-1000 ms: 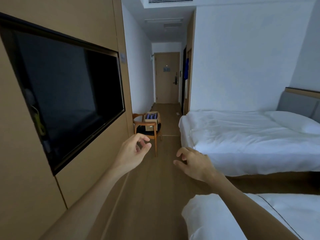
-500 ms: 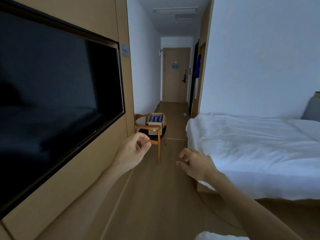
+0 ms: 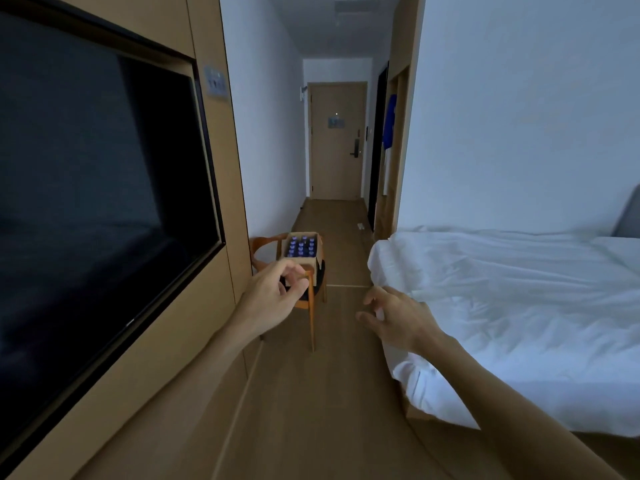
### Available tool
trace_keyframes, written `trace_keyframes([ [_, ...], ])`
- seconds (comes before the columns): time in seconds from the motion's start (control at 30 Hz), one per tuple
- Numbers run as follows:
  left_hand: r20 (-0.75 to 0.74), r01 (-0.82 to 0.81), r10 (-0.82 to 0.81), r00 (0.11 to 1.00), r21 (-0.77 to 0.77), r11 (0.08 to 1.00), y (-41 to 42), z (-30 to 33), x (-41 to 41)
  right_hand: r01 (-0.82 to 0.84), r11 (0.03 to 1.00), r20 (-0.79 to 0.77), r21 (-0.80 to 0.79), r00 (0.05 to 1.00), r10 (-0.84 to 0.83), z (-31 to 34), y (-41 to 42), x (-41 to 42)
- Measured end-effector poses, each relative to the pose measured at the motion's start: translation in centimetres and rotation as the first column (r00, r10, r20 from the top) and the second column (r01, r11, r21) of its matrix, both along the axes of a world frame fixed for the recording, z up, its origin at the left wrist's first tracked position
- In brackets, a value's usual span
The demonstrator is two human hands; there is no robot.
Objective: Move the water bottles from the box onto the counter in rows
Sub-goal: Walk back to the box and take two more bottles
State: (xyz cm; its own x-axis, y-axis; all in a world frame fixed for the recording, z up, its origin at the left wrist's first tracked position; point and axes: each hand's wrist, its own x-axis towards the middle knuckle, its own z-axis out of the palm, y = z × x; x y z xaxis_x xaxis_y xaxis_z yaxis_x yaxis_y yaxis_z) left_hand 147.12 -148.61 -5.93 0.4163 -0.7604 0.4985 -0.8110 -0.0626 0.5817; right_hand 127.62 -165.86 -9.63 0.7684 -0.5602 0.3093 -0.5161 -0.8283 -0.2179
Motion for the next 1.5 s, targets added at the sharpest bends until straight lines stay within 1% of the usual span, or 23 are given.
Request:
trace_keyframes([
  [0.27,-0.006,0.02,-0.02,1.0,0.032,0.999,-14.1,-2.0,9.8,-0.023,1.0,0.029,-0.007,0.999,0.023,-2.0,-13.6,9.2],
  [0.37,-0.006,0.022,-0.022,1.0,0.035,0.999,-19.9,-2.2,13.0,-0.041,0.999,0.035,0.027,0.999,0.04,-2.4,-19.5,12.7],
  [0.43,-0.005,0.015,-0.014,1.0,0.039,0.999,-23.9,-1.9,15.3,-0.045,0.998,0.04,0.054,0.998,0.043,-2.1,-23.8,15.2],
  [0.6,-0.012,0.002,-0.001,1.0,0.045,0.999,-32.3,-1.4,20.5,-0.048,0.997,0.045,0.056,0.998,0.046,-1.3,-33.3,21.3],
  [0.8,-0.037,-0.031,0.033,0.999,0.053,0.998,-41.2,-2.3,27.3,-0.083,0.994,0.05,0.068,0.996,0.08,-2.5,-42.6,28.2],
  [0.97,-0.072,-0.052,0.057,0.996,0.069,0.996,-49.0,-3.9,33.3,-0.07,0.995,0.031,0.071,0.997,0.068,-4.8,-50.8,34.0],
  [1.1,-0.095,-0.039,0.046,0.994,0.073,0.997,-56.0,-4.8,38.8,-0.041,0.994,0.017,0.102,0.999,0.04,-5.9,-57.3,39.5],
  [1.2,-0.119,-0.024,0.035,0.992,0.099,0.995,-61.4,-4.8,42.8,-0.006,0.992,-0.018,0.123,1.0,0.008,-6.0,-62.2,43.5],
  [1.33,-0.129,-0.029,0.049,0.99,0.154,0.988,-68.2,-4.8,47.8,0.007,0.988,-0.023,0.152,1.0,-0.003,-6.0,-68.3,47.8],
  [1.5,-0.13,-0.039,0.065,0.989,0.191,0.981,-76.1,-6.6,53.1,0.021,0.983,-0.028,0.18,0.999,-0.016,-7.6,-75.6,52.6],
])
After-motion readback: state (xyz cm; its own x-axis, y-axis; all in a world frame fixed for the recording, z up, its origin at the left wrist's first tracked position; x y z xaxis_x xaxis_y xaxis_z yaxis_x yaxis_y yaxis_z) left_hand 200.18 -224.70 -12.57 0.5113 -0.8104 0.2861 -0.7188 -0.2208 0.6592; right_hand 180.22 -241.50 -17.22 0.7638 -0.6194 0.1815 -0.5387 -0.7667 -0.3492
